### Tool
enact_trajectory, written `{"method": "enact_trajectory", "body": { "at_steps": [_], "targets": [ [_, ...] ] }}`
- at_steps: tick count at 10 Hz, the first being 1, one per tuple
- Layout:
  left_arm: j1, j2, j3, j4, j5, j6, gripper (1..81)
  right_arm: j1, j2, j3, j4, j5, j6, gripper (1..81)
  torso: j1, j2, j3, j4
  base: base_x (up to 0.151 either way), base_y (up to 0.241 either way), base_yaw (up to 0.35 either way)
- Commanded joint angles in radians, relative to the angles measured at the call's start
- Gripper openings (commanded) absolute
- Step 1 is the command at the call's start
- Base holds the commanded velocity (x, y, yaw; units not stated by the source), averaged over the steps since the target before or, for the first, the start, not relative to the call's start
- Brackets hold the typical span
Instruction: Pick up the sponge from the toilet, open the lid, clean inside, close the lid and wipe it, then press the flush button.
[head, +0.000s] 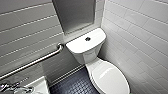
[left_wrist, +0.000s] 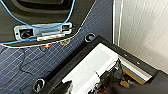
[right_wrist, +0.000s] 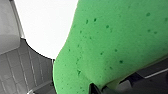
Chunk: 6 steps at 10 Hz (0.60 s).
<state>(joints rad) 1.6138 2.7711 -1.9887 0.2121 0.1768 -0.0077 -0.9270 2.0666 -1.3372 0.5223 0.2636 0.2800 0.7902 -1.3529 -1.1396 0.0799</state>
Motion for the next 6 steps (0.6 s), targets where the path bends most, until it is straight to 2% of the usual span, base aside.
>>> {"method": "enact_trajectory", "body": {
  "at_steps": [1,2,3,6],
  "targets": [
    [0.056,-0.002,0.022,0.001,0.101,0.005,81.1,0.163,-0.003,0.055,-0.028,-0.055,-0.008,1.0,0.0,0.0,0.0,0.0,0.0,0.0,0.0],
    [0.051,0.0,0.022,0.0,0.101,0.005,81.1,0.214,0.04,0.027,-0.028,-0.069,-0.008,1.0,0.0,0.0,0.0,0.0,0.0,0.0,0.0],
    [0.051,0.006,0.022,0.001,0.101,0.005,81.1,0.271,0.101,-0.023,-0.025,-0.142,-0.007,1.0,0.0,0.0,0.0,0.0,0.0,0.0,0.0],
    [0.051,0.016,-0.015,-0.002,0.099,0.005,81.1,0.412,0.23,-0.169,-0.008,-0.265,-0.005,1.0,0.0,0.0,0.0,0.0,0.0,0.0,0.0]
  ]
}}
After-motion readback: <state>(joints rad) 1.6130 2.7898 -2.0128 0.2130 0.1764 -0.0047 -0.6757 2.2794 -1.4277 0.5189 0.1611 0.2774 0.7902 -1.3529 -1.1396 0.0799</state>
